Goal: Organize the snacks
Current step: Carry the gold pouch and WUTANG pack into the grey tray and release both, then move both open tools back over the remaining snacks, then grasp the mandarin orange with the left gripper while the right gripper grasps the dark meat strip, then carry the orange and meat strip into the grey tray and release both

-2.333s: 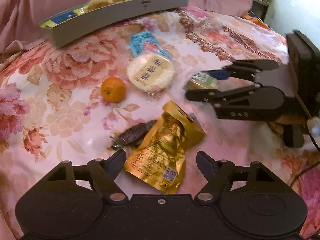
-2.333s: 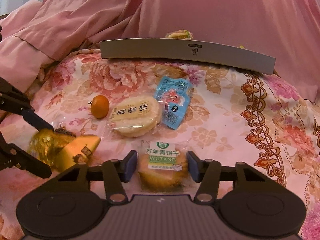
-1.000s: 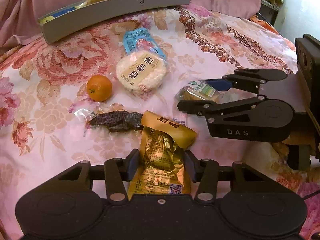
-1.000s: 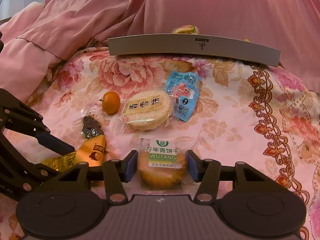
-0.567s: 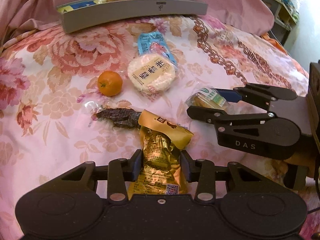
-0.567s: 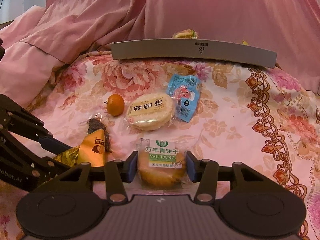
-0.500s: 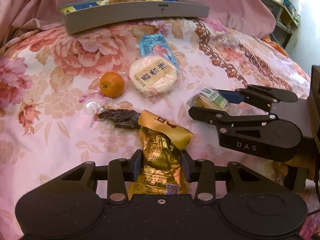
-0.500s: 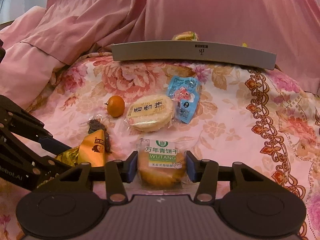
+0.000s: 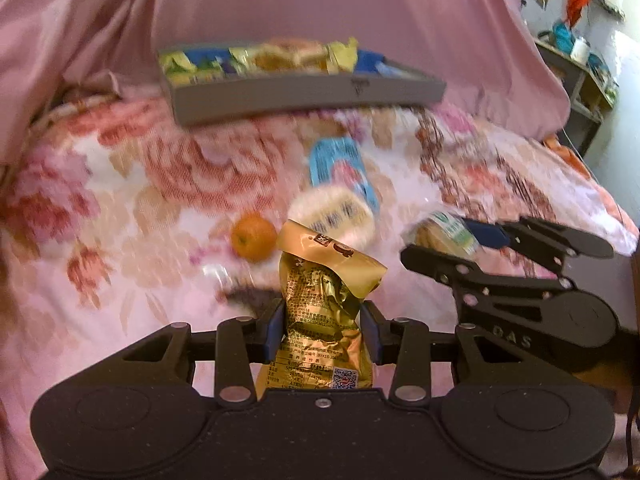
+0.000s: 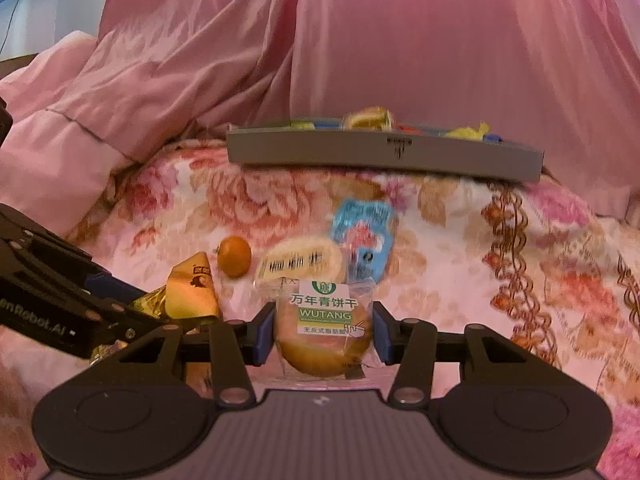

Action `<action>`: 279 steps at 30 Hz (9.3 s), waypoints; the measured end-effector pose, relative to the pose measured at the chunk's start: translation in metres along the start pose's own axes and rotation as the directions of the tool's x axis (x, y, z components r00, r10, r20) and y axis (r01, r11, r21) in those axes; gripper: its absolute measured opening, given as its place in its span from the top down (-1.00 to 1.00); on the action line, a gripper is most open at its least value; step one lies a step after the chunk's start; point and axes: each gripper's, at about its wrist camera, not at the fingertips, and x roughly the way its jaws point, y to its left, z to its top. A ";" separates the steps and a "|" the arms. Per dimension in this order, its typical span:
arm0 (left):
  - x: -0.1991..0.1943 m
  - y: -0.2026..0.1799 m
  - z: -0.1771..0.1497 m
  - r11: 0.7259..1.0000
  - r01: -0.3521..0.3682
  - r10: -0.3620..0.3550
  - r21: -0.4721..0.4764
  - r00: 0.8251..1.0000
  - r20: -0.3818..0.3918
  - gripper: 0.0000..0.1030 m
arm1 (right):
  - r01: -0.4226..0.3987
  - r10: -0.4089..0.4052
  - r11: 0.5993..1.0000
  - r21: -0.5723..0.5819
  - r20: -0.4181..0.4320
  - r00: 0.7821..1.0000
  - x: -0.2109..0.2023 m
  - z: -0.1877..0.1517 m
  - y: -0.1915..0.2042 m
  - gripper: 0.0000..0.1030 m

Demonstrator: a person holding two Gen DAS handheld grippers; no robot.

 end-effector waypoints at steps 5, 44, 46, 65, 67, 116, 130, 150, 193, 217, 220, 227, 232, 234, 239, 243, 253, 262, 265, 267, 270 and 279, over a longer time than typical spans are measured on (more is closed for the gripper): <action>-0.004 0.006 0.029 1.000 -0.023 0.025 -0.020 0.997 0.078 0.17 | 0.013 -0.013 1.000 0.004 0.039 0.999 -0.002 0.015 -0.005 -0.03; 0.098 0.066 0.181 0.966 -0.165 0.226 -0.200 0.914 0.337 0.15 | 0.133 -0.140 0.989 0.061 0.123 0.983 0.144 0.172 -0.084 -0.03; 0.102 0.067 0.179 0.966 -0.165 0.224 -0.198 0.917 0.329 0.15 | 0.137 -0.143 0.989 0.061 0.117 0.983 0.147 0.169 -0.084 -0.03; 0.097 0.064 0.182 0.961 -0.188 0.248 -0.205 0.913 0.324 -0.39 | 0.151 -0.157 0.987 0.062 0.113 0.981 0.149 0.164 -0.086 -0.14; 0.091 0.064 0.182 0.959 -0.186 0.251 -0.213 0.906 0.340 -0.45 | 0.157 -0.162 0.986 0.050 0.117 0.980 0.147 0.165 -0.085 -0.24; -0.041 0.024 0.022 0.947 -0.243 0.314 -0.212 0.843 0.436 -0.99 | 0.141 -0.095 0.986 -0.085 0.405 0.909 -0.044 0.091 -0.028 -1.00; -0.045 0.030 -0.035 0.943 -0.273 0.324 -0.191 0.888 0.326 -0.99 | 0.068 -0.030 0.989 -0.134 0.269 0.963 -0.053 0.036 -0.007 -1.00; -0.036 0.042 -0.079 0.931 -0.309 0.345 -0.195 0.920 0.185 -0.99 | -0.083 0.081 0.986 -0.142 -0.021 0.996 -0.028 -0.019 0.029 -1.00; 0.057 0.056 0.010 0.986 -0.162 0.157 0.038 0.980 0.126 -0.98 | -0.248 0.217 0.954 -0.170 -0.184 0.959 0.060 -0.010 0.043 -0.99; 0.068 0.054 0.019 0.995 -0.087 0.090 -0.038 0.994 0.070 0.26 | -0.261 0.238 0.952 -0.162 -0.145 0.960 0.058 -0.010 0.048 -0.03; 0.062 0.057 0.016 0.993 -0.107 0.110 -0.047 0.991 0.070 0.27 | -0.259 0.235 0.951 -0.167 -0.150 0.960 0.055 -0.011 0.049 -0.03; 0.040 0.069 0.000 0.987 -0.130 0.135 -0.095 0.990 0.047 0.27 | -0.273 0.238 0.941 -0.198 -0.182 0.954 0.036 -0.020 0.047 -0.04; 0.024 0.068 -0.018 0.986 -0.114 0.119 -0.118 0.992 0.031 0.27 | -0.283 0.230 0.915 -0.288 -0.204 0.952 0.010 -0.028 0.038 -0.04; 0.022 0.065 -0.023 0.987 -0.113 0.117 -0.111 0.993 0.028 0.27 | -0.283 0.232 0.921 -0.269 -0.205 0.951 0.007 -0.028 0.034 -0.05; 0.022 0.061 -0.027 0.988 -0.120 0.123 -0.096 0.992 0.026 0.26 | -0.279 0.231 0.926 -0.255 -0.202 0.952 0.013 -0.026 0.037 -0.21; 0.023 0.060 -0.027 0.988 -0.125 0.128 -0.087 0.991 0.026 0.26 | -0.278 0.235 0.929 -0.245 -0.190 0.953 0.024 -0.025 0.039 -0.33; 0.021 0.053 -0.032 0.989 -0.133 0.135 -0.059 0.990 0.031 0.26 | -0.254 0.224 0.950 -0.184 -0.170 0.960 0.029 -0.027 0.043 0.03; 0.014 0.036 -0.037 0.995 -0.090 0.091 -0.037 0.995 0.031 0.27 | -0.194 0.153 0.938 -0.288 -0.157 0.976 0.014 -0.030 0.054 0.04; 0.012 0.031 -0.038 0.997 -0.074 0.074 -0.033 0.997 0.029 0.27 | -0.173 0.132 0.934 -0.314 -0.146 0.980 0.010 -0.030 0.053 0.04; 0.012 0.028 -0.038 0.997 -0.064 0.065 -0.033 0.997 0.030 0.27 | -0.154 0.115 0.930 -0.334 -0.134 0.984 0.007 -0.030 0.052 0.04; 0.011 0.025 -0.036 0.998 -0.061 0.062 -0.033 0.997 0.036 0.27 | -0.126 0.091 0.927 -0.352 -0.116 0.989 0.006 -0.028 0.049 0.04; 0.002 0.025 -0.024 0.996 -0.072 0.076 -0.058 0.995 0.066 0.27 | -0.024 0.015 0.866 -0.499 -0.022 1.000 -0.006 -0.031 0.058 0.04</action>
